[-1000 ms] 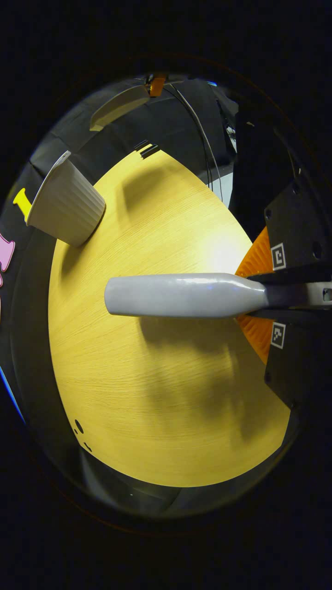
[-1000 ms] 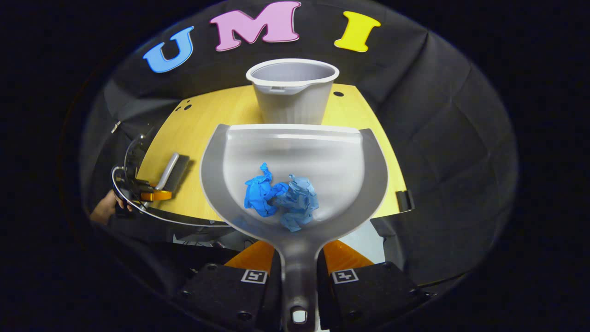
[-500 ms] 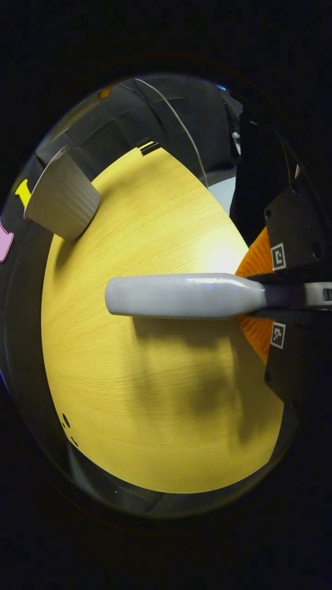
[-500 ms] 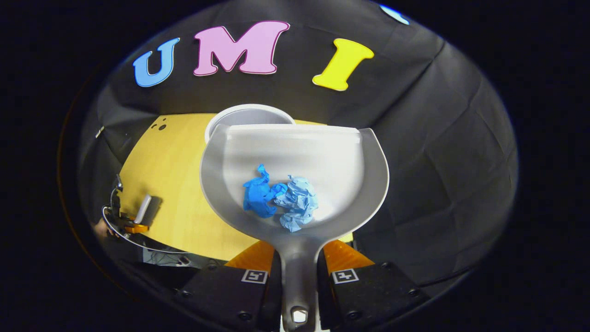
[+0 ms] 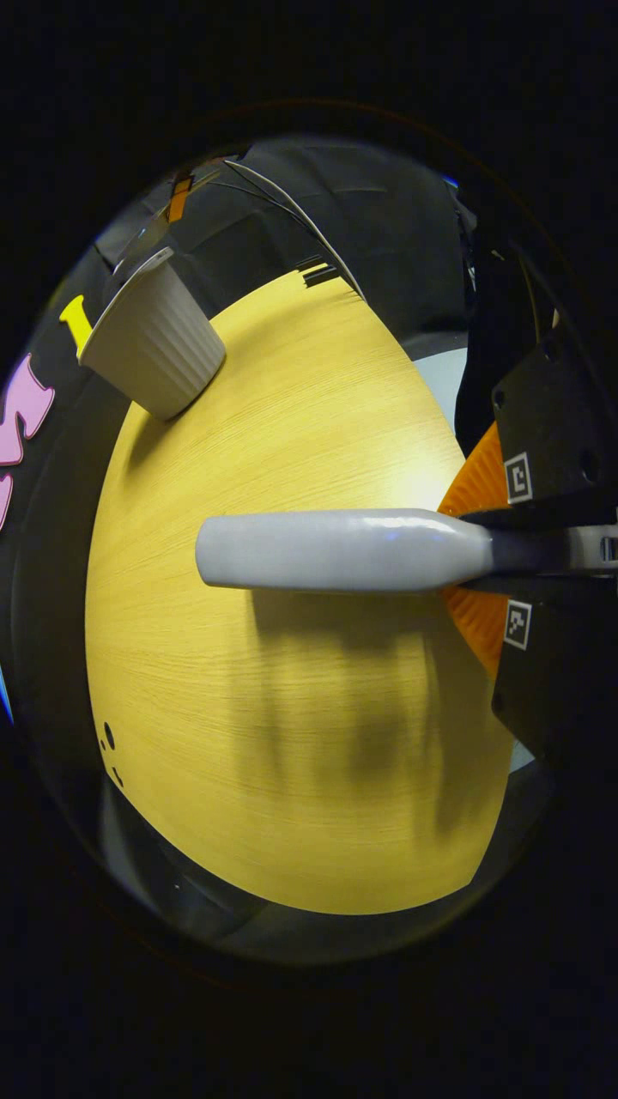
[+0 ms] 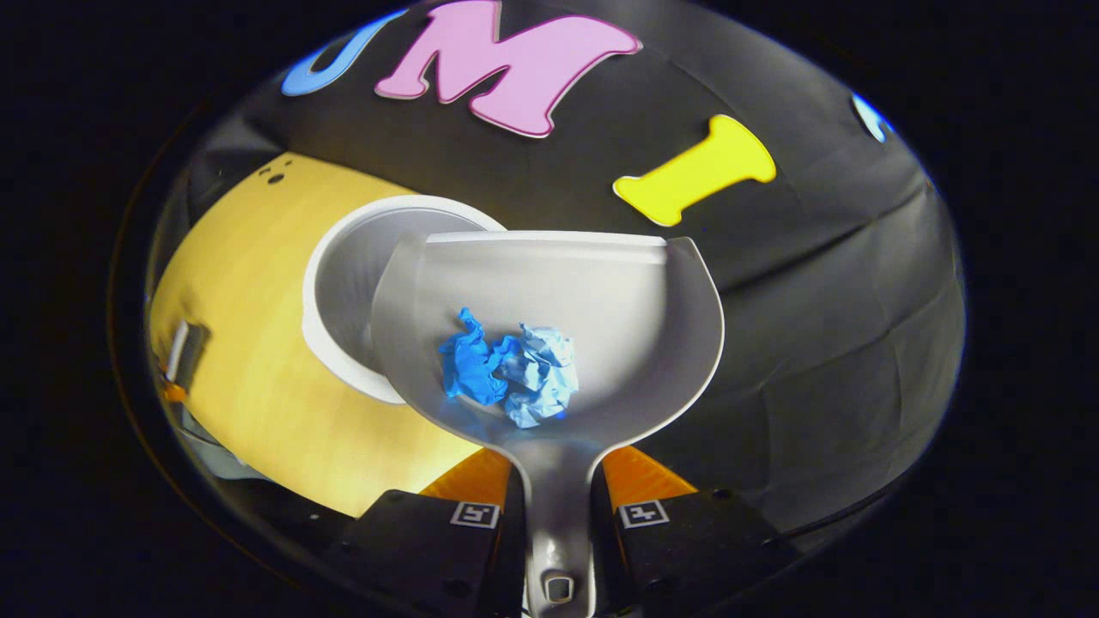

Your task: Pick up the small broom and dustpan from the desktop, sweep the trash into the dustpan with the broom, and then empty the trash into the garbage bin.

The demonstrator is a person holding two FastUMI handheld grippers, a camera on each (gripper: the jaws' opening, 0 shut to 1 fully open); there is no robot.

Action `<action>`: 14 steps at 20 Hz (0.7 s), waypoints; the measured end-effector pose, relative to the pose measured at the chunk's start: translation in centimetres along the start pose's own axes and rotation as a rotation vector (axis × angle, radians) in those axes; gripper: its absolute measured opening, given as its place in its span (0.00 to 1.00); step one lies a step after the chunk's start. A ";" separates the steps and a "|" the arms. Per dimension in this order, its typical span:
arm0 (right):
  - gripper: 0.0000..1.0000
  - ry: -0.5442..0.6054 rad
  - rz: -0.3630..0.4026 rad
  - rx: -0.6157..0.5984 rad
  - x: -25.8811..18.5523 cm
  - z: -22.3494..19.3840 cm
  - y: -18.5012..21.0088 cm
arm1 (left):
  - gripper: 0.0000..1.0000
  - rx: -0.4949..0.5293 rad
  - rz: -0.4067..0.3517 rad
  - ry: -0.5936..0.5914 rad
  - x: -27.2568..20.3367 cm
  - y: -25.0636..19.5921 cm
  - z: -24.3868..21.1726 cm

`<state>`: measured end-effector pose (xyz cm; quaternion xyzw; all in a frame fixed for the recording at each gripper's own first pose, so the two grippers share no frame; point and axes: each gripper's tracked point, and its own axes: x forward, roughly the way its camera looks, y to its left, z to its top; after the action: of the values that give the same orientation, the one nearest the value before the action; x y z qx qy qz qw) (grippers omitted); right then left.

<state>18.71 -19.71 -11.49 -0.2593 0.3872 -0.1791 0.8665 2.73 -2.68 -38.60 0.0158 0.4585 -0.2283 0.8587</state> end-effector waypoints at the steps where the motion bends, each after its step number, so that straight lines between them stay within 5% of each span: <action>1: 0.36 -0.003 -0.021 -0.045 0.7 0.4 0.0 | 0.29 -0.004 0.005 -0.002 0.1 0.0 -0.1; 14: 0.36 -0.069 -0.292 -0.471 2.9 2.1 -0.9 | 0.27 -0.030 -0.022 -0.040 -0.2 -1.0 1.8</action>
<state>22.06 -21.25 -11.50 -0.5125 0.3471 -0.1982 0.7600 3.63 -3.92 -37.21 -0.0067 0.4446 -0.2309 0.8655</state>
